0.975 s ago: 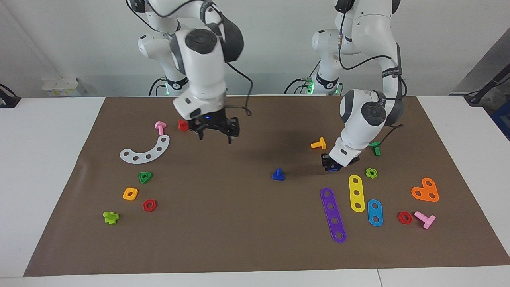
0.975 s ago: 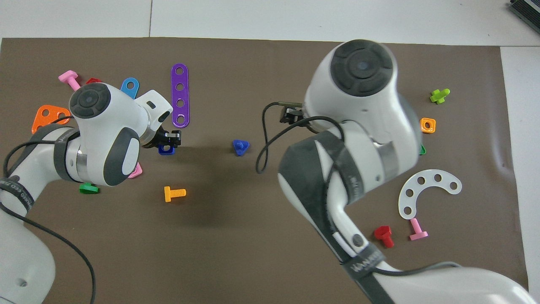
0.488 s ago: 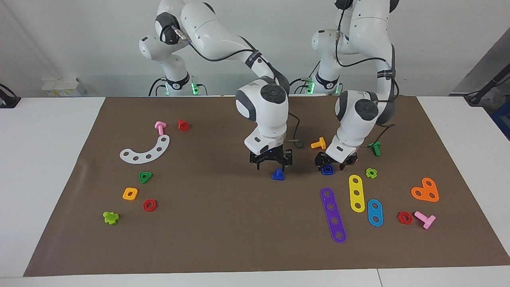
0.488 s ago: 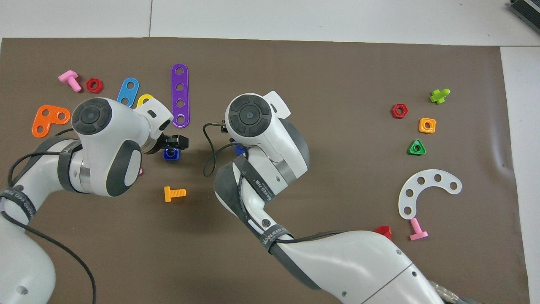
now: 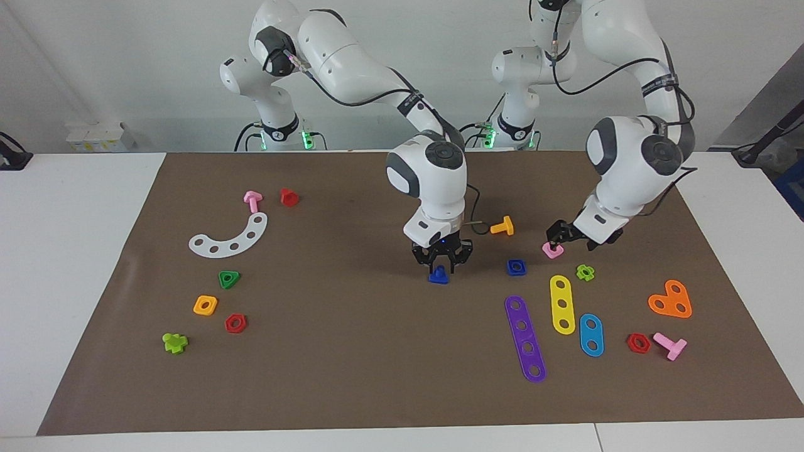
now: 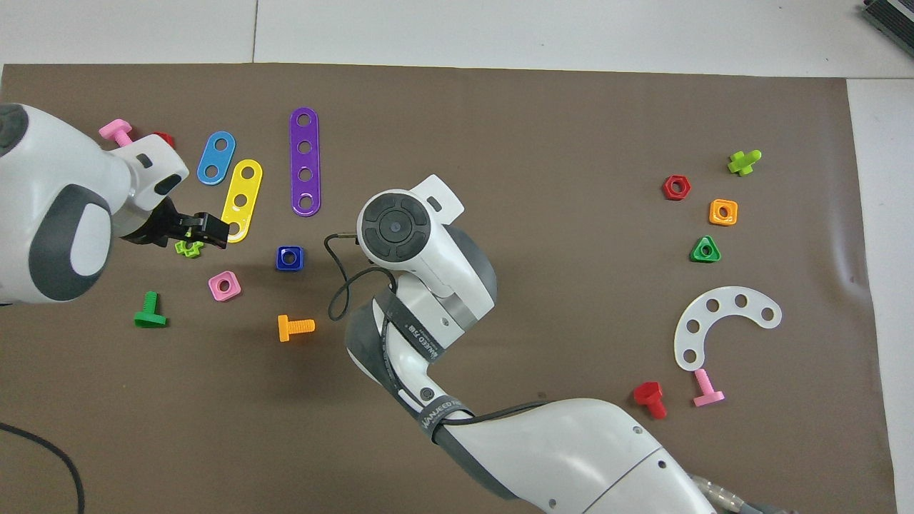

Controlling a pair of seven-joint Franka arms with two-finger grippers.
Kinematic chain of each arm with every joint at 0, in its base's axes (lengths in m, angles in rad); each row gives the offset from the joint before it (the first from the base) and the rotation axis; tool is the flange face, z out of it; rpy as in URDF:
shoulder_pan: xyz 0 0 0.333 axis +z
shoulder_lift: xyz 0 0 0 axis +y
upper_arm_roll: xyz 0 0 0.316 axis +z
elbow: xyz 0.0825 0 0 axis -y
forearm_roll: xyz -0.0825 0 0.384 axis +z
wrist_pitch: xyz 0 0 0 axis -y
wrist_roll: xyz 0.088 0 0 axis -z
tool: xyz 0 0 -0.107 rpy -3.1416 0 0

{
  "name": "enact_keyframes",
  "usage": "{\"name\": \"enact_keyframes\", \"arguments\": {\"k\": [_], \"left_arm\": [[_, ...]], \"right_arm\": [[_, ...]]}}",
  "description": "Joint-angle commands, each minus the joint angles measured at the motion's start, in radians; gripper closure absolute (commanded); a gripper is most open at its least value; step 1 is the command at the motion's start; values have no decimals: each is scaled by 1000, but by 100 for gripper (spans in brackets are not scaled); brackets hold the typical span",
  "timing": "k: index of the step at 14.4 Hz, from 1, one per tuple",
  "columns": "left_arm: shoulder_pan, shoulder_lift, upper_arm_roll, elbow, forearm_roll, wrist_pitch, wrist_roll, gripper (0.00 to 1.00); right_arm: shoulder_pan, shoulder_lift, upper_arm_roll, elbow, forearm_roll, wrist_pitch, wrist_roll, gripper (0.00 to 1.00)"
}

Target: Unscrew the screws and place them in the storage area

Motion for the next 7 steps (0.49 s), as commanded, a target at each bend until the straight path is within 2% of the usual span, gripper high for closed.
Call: {"name": "enact_keyframes", "arguments": {"k": [1,2,3,4,7], "left_arm": [[88,-59,-8,-15,-10,-55,114,0],[101,-80,-8,-12,-10,-69,114,0],[102,-103,-6,-11,-9,-85,109,0],[102,-126,0,-8,-9,-97,103,0],[118,-225,6,-6,-7,-132,77,0]], "right_arm": [[-8,-22,9,-56,11,39,-37,54],[-8,-22,8,-58,11,40,-40,61],[-8,-23,8,-62,11,40,-57,84],[-8,-23,8,-59,11,33,-63,100],[-12,-25,3,-32,22,-6,-48,100]]}}
